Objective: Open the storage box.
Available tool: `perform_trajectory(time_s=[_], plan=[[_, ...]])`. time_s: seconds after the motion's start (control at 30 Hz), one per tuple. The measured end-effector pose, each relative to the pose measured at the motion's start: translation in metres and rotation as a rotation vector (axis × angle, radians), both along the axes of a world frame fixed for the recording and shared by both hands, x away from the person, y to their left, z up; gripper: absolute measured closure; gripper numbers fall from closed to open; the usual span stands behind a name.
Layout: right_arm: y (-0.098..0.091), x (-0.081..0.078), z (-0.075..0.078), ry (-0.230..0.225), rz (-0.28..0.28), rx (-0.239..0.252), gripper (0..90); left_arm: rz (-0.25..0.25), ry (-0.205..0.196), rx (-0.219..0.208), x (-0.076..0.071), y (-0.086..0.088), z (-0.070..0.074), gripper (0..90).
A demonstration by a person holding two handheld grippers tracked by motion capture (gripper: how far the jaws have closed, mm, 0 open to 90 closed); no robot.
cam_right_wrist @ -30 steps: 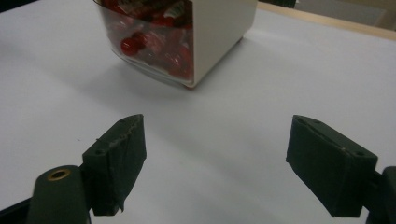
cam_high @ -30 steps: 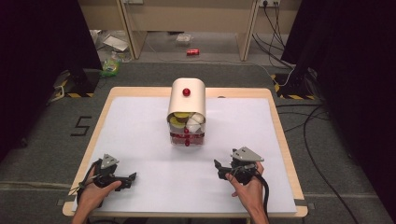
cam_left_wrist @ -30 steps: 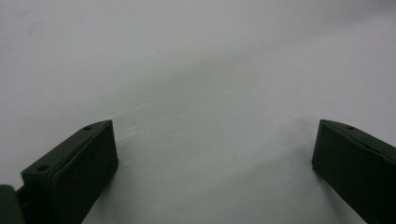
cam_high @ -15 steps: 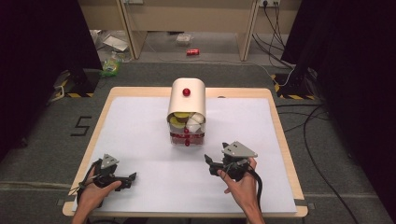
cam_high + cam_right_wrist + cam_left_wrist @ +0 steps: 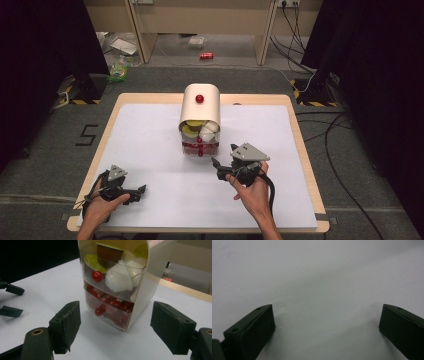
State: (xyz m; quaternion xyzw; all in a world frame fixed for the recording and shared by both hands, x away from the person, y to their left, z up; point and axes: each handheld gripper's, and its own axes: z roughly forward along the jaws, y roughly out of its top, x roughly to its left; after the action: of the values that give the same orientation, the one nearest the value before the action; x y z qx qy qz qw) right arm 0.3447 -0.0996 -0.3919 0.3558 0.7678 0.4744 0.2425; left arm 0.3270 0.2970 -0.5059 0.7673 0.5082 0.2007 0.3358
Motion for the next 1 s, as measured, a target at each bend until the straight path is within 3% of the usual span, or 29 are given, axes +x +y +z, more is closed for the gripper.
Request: perform_trajectory(time_s=[0.43, 1.0], plan=[[0.021, 0.008, 0.014, -0.045, 0.061, -0.010, 29.9, 0.000, 0.000, 0.000, 0.000, 0.000, 0.000, 0.0], [0.038, 0.025, 0.024, -0.089, 0.083, -0.006, 32.6, 0.000, 0.000, 0.001, 0.000, 0.000, 0.000, 0.0]])
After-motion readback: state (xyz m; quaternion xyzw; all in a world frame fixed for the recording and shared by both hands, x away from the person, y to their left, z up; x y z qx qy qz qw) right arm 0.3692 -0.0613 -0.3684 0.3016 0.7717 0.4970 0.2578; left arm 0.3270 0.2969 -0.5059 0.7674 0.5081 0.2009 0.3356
